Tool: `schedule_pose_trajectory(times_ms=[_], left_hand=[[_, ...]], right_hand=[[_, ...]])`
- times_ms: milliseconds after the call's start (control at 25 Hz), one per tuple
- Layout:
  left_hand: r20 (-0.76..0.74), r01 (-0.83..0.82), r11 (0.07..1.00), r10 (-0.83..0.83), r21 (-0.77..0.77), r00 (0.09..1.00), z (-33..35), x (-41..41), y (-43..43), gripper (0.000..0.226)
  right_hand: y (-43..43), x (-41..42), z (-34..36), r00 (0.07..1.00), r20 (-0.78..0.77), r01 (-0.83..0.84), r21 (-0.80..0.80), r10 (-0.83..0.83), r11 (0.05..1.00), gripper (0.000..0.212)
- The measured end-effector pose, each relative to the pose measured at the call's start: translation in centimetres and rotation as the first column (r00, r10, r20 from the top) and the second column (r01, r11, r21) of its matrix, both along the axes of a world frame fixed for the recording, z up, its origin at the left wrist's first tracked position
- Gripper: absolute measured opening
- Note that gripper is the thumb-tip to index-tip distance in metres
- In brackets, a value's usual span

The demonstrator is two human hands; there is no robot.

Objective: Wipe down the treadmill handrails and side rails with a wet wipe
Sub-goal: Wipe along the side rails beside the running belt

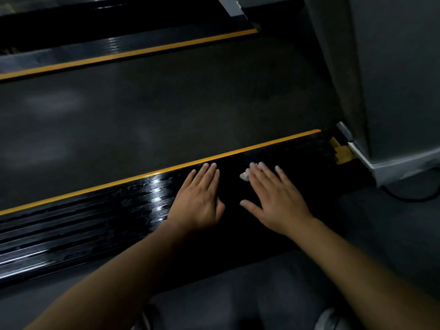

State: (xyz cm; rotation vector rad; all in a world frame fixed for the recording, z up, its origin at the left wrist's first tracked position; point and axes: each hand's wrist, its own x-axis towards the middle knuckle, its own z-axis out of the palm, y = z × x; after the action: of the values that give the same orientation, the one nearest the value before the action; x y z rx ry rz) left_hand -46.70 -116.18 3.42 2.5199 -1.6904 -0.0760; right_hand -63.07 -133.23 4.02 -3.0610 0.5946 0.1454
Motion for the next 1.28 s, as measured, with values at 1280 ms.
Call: schedule_pose_trajectory(times_ms=[1280], left_hand=[[-0.024, 0.006, 1.000, -0.006, 0.015, 1.000, 0.1, 0.2, 0.0, 0.078]], right_hand=[[-4.7, 2.8, 2.5, 0.990, -0.121, 0.089, 0.136, -0.072, 0.987, 0.098]])
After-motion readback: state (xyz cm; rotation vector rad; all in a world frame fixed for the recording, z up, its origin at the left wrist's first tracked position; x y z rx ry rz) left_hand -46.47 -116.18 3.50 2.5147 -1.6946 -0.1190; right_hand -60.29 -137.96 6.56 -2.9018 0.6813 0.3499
